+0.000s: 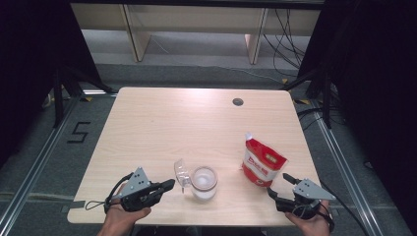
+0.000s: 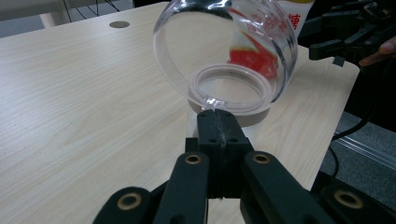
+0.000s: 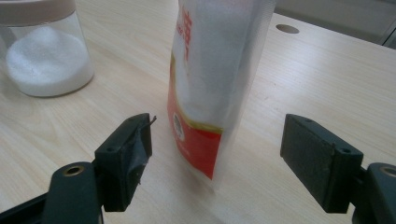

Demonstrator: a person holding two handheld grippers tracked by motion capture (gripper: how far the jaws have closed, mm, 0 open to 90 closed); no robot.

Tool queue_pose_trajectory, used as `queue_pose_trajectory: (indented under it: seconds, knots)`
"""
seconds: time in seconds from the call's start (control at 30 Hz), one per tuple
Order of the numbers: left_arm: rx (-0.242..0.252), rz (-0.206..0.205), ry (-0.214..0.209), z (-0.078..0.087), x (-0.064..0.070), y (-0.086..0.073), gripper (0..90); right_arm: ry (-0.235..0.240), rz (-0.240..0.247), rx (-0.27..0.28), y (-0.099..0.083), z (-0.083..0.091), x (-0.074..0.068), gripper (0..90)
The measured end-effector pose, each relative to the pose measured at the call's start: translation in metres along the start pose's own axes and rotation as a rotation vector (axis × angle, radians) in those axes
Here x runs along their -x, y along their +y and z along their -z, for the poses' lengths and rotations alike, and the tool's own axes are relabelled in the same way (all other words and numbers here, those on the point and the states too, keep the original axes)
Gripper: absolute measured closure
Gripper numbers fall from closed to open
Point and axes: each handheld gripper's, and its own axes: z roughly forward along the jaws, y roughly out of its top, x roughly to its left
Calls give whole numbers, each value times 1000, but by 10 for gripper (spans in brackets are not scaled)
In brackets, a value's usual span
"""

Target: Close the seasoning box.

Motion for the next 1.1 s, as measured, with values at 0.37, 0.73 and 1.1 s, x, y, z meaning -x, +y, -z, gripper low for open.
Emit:
queue_pose_trajectory:
  seconds: [0.37, 0.73, 1.1]
  knots:
    - [-6, 9, 2, -6, 2, 4, 894, 14, -17, -6, 0, 0, -2, 258]
    - [-11, -9, -5, -9, 3, 6, 894, -5, 19, 12, 1, 0, 0, 258]
    - [-3, -24, -14, -12, 3, 9, 894, 8, -16, -7, 1, 1, -2, 260]
